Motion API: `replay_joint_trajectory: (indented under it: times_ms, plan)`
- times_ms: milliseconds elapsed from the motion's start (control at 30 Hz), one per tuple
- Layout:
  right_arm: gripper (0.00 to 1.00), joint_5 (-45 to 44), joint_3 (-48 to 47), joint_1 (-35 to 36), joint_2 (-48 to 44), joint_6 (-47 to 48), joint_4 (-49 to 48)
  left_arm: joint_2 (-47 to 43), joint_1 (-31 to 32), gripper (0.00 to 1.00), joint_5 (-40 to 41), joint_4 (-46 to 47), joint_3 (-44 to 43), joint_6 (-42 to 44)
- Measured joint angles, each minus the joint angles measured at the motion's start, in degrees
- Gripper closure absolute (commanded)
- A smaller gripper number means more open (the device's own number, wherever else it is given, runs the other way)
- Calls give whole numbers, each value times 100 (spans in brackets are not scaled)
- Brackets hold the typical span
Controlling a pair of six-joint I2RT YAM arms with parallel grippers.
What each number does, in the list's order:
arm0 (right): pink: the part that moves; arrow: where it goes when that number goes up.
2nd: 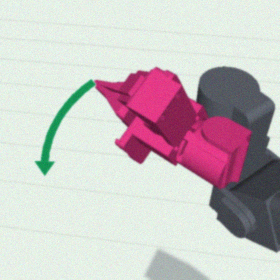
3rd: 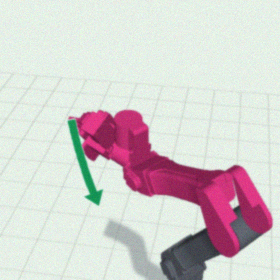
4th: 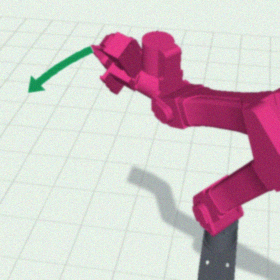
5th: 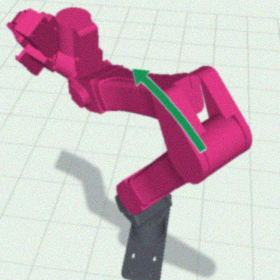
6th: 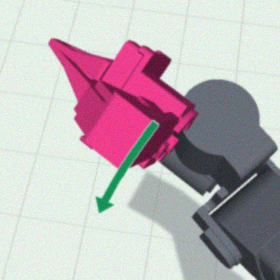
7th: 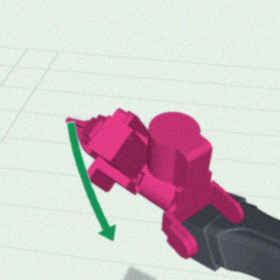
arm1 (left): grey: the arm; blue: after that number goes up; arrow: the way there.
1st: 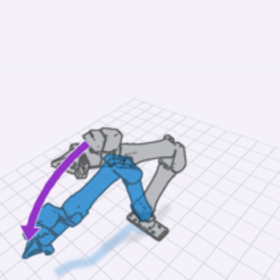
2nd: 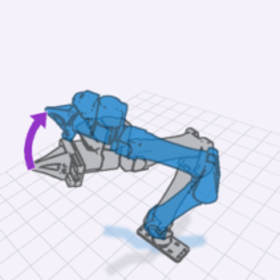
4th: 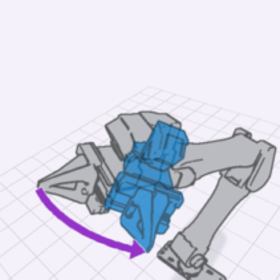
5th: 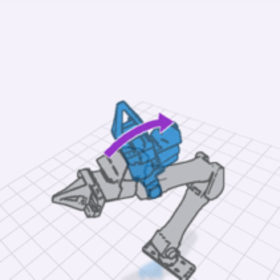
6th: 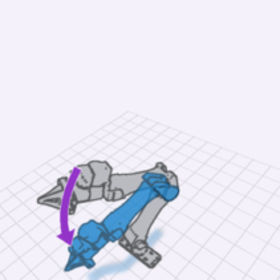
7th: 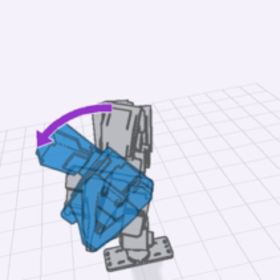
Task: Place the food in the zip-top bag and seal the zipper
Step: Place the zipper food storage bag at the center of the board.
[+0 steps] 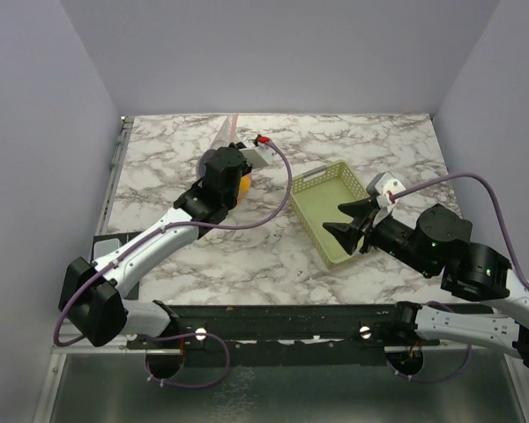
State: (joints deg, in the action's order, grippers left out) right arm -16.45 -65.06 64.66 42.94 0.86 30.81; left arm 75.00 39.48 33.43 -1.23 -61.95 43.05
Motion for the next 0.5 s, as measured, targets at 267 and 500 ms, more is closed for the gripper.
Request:
replay_joint_trajectory:
  times_ms: [267,500]
  plan:
    - [44,4,136,0,-149,-151,-28,219,61,100,44,302,208,-354]
    - [44,2,225,0,-262,-236,-28,219,590,100,-573,247,446,-1499]
